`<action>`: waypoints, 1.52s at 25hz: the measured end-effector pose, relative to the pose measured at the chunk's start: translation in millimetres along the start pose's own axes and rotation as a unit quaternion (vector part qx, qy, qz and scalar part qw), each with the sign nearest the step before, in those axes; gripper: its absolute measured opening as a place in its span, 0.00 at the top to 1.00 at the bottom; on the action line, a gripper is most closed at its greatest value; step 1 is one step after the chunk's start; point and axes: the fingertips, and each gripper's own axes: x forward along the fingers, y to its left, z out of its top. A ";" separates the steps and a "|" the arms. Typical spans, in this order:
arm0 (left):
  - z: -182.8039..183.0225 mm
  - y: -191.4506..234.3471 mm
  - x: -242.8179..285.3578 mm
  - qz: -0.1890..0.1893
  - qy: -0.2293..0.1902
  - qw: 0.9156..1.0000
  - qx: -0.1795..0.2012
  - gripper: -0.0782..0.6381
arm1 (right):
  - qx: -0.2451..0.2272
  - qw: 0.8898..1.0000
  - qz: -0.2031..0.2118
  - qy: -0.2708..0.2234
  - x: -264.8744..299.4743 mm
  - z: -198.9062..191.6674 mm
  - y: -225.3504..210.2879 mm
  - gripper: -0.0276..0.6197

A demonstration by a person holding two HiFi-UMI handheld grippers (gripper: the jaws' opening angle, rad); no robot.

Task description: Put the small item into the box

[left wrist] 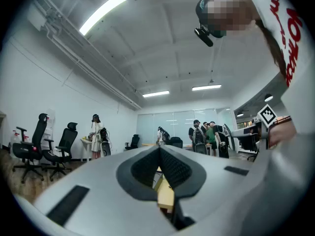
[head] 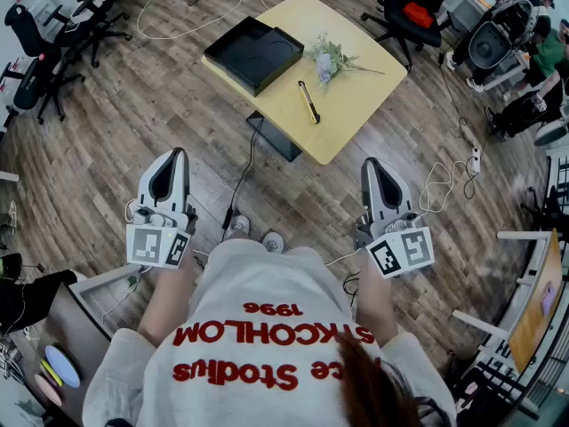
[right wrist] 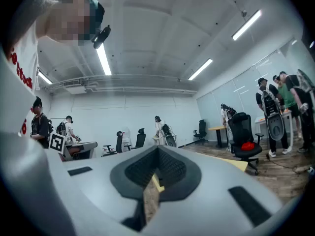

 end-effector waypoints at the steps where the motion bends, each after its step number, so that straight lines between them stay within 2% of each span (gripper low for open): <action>1: -0.1 -0.4 -0.4 0.001 0.000 1.000 0.000 0.88 | 0.000 1.000 0.001 0.000 -0.6 0.0 0.3 0.95; 13: -3.4 -7.3 -10.4 0.010 -0.004 1.000 -0.003 0.88 | -0.003 1.000 0.007 -0.001 -13.6 -2.8 2.3 0.95; 27: -4.4 -15.1 -10.9 0.007 0.001 1.000 0.001 0.88 | 0.044 0.999 0.016 -0.002 -17.9 -10.8 -2.1 0.95; 38: -14.2 -8.4 40.8 -0.010 0.005 1.000 -0.012 0.88 | 0.054 0.999 0.005 0.001 13.0 -3.3 -30.5 0.95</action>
